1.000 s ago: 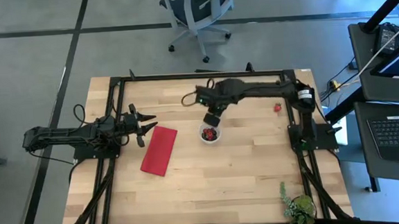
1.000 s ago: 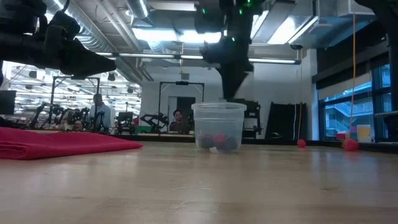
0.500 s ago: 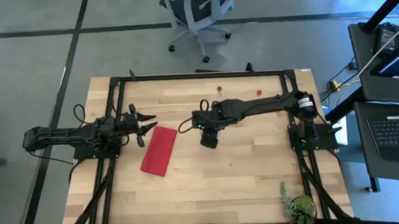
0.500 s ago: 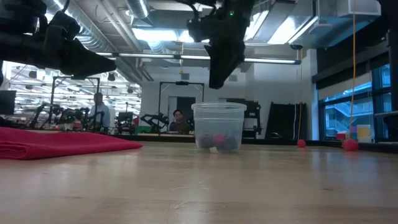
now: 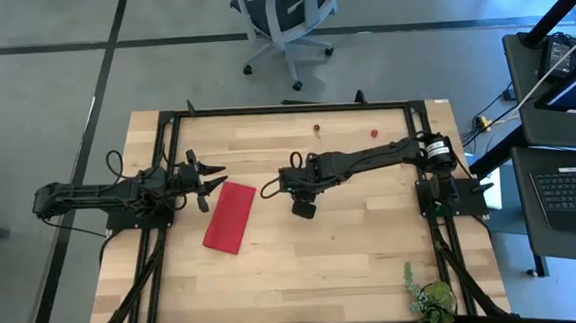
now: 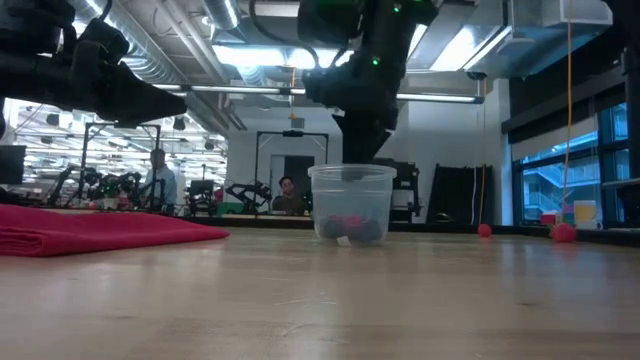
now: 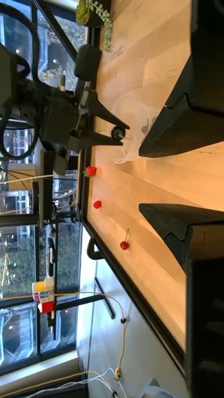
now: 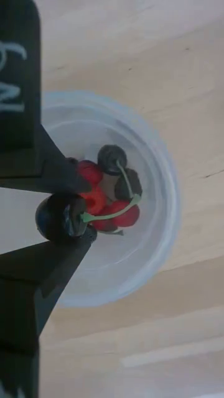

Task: Pick and placing Produce into tupperware
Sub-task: Put the black cherries into the transparent bin, then put the red cherries into the transparent bin

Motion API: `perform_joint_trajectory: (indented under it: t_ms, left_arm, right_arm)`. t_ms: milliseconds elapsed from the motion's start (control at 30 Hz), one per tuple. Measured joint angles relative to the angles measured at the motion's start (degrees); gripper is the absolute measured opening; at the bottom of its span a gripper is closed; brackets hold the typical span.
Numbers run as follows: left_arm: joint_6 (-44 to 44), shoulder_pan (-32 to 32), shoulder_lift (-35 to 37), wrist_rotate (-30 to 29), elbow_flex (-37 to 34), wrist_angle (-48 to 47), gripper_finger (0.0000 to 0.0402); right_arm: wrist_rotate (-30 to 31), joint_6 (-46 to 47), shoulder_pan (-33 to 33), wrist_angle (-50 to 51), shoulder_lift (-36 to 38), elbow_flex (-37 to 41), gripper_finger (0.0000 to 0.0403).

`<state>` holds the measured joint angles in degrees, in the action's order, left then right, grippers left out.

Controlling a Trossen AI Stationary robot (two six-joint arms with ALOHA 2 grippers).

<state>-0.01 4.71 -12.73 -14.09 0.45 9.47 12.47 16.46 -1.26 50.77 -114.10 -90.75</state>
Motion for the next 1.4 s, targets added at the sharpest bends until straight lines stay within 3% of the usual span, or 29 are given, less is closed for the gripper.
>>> perform_joint_trajectory:
  t_ms: [367, 833, 1067, 1400]
  left_arm:
    - [0.0, 0.0, 0.0, 0.0, 0.0, 0.0, 0.0124]
    - [0.1, 0.0, 0.0, 0.0, 0.0, 0.0, 0.0124]
    - [0.1, 0.0, 0.0, 0.0, 0.0, 0.0, 0.0124]
    - [0.1, 0.0, 0.0, 0.0, 0.0, 0.0, 0.0124]
  right_arm:
    - [0.0, -0.3, 0.3, -2.3, 0.0, 3.4, 0.0119]
    - [0.0, -0.4, 0.4, -2.7, 0.0, 3.4, 0.0173]
    - [0.4, -4.5, 0.5, -0.3, 2.8, -0.8, 0.0180]
    - [13.1, -13.8, 6.1, 2.0, 10.0, -4.1, 0.0181]
